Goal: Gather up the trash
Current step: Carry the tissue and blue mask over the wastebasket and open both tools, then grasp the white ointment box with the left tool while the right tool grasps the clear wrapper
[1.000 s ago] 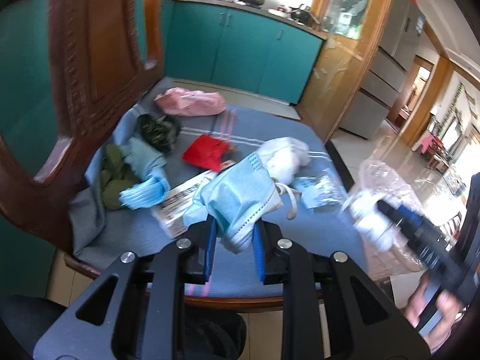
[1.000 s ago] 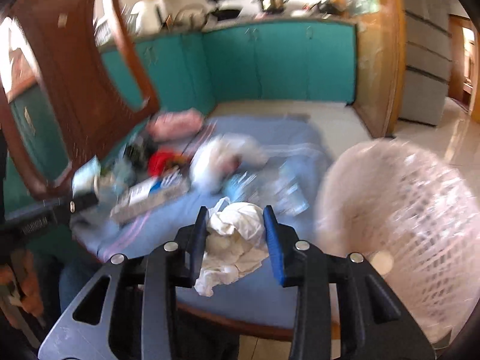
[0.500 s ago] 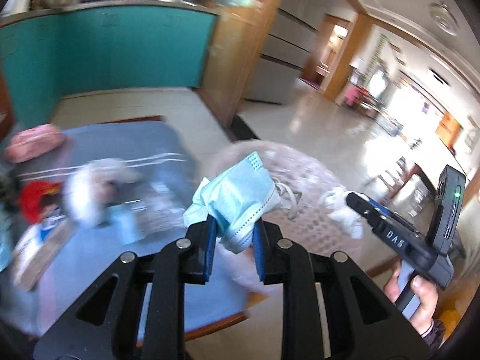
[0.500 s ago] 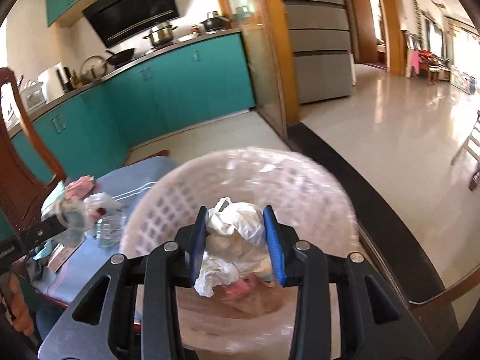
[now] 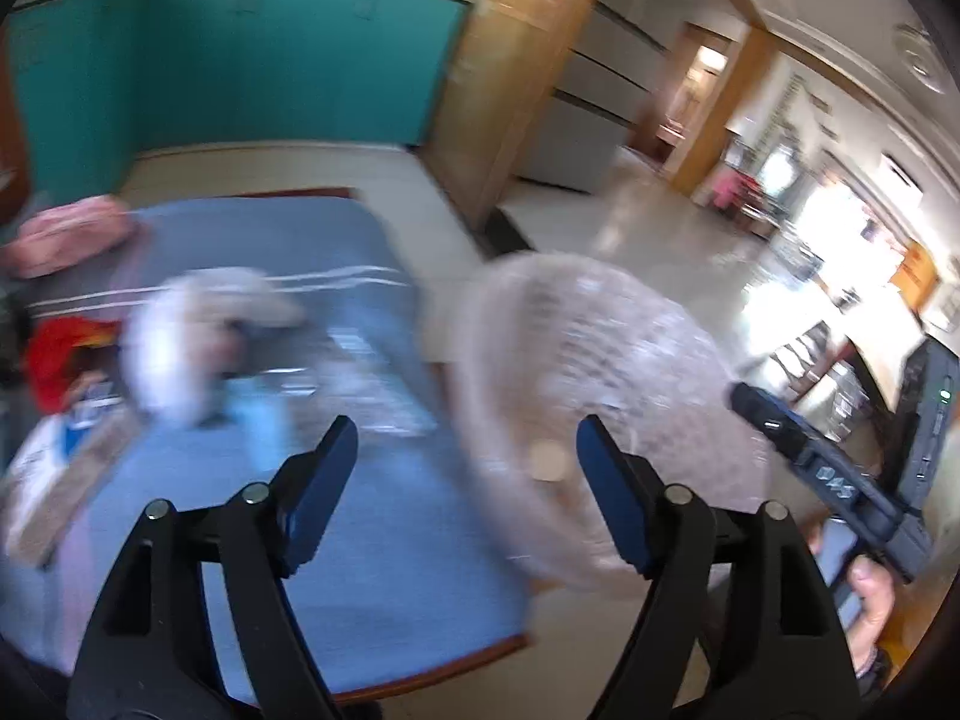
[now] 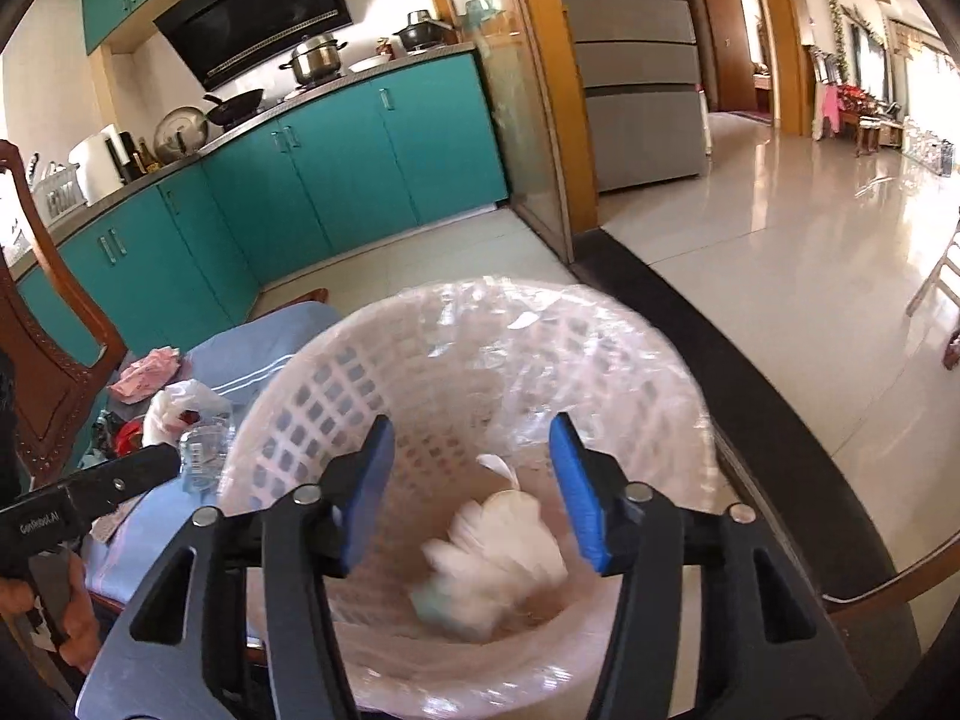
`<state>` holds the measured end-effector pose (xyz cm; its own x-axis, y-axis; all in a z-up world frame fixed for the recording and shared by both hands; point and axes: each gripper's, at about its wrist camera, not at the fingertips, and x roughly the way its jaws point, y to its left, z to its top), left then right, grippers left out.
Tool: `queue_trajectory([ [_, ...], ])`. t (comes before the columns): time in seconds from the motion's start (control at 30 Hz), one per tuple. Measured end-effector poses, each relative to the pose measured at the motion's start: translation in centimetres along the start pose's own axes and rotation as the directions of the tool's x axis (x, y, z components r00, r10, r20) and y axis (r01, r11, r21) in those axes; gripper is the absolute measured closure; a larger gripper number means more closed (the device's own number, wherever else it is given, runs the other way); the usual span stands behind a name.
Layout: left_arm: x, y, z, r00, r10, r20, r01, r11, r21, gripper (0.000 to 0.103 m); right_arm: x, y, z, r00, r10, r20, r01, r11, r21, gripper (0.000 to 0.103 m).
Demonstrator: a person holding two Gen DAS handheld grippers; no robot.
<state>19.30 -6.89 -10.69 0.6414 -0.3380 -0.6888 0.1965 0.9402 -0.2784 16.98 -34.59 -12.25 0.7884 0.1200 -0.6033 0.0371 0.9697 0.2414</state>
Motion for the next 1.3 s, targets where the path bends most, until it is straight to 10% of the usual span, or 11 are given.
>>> queue_trajectory([
  [0.27, -3.9, 9.6, 0.2, 0.963, 0.264, 0.043, -0.262, 0.963, -0.059, 0.021, 1.3, 3.7, 0.1, 0.998, 0.053, -0.021, -0.054, 0.996, -0.07, 0.036],
  [0.73, 0.4, 17.2, -1.4, 0.965, 0.229, -0.13, -0.23, 0.973, 0.009, 0.016, 2.9, 15.2, -0.5, 0.954, 0.275, -0.119, -0.296, 0.924, -0.241, 0.026],
  [1.3, 1.9, 17.2, -0.6, 0.948, 0.239, -0.211, -0.218, 0.969, 0.118, 0.016, 4.2, 19.1, -2.0, 0.935, 0.284, -0.211, -0.339, 0.888, -0.31, 0.022],
])
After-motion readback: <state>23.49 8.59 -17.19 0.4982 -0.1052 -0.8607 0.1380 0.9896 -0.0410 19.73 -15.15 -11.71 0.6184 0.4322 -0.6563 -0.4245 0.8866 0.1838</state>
